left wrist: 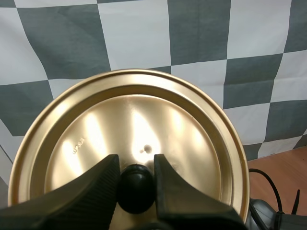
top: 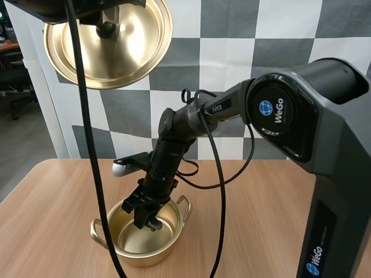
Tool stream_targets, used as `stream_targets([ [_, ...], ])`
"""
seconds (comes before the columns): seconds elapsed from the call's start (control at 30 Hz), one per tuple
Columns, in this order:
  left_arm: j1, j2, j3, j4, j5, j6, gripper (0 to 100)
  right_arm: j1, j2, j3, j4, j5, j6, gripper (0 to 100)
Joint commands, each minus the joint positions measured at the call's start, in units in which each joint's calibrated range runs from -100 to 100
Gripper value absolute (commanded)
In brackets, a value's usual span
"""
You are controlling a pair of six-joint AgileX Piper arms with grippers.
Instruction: Open the pot, put the car inside, and close it
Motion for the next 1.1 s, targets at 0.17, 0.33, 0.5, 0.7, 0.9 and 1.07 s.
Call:
stream_targets([
  [0.17,-0.02,-0.04,0.01,-0.10,0.02,0.21,0,0.00,2.81,-0.04,-0.03,-0.60,-0.03,0],
  [0.33,-0.02,-0.04,0.01,-0.10,0.02,0.21,0,0.00,3.21,-0.04,-0.03,-1.42,-0.15,0],
  [0.5,-0.02,-0.04,0.01,-0.10,0.02,0.21,0,0.00,3.21,-0.04,-0.03,-2.52,-1.00,0],
  [0.7,-0.02,-0.04,0.01,-0.10,0.02,0.21,0,0.00,3.34,-0.04,-0.03,-5.85,-1.10,0],
  [0.9,-0.02,-0.04,0.01,-0.10,0.02,0.21,0,0.00,4.18,-0.04,-0.03,-6.39,-1.10,0],
  [1.07,-0.02,-0.04,0.01,-0.10,0.02,0.21,0,0.00,4.74,-0.04,-0.03,-6.39,-1.10,0],
])
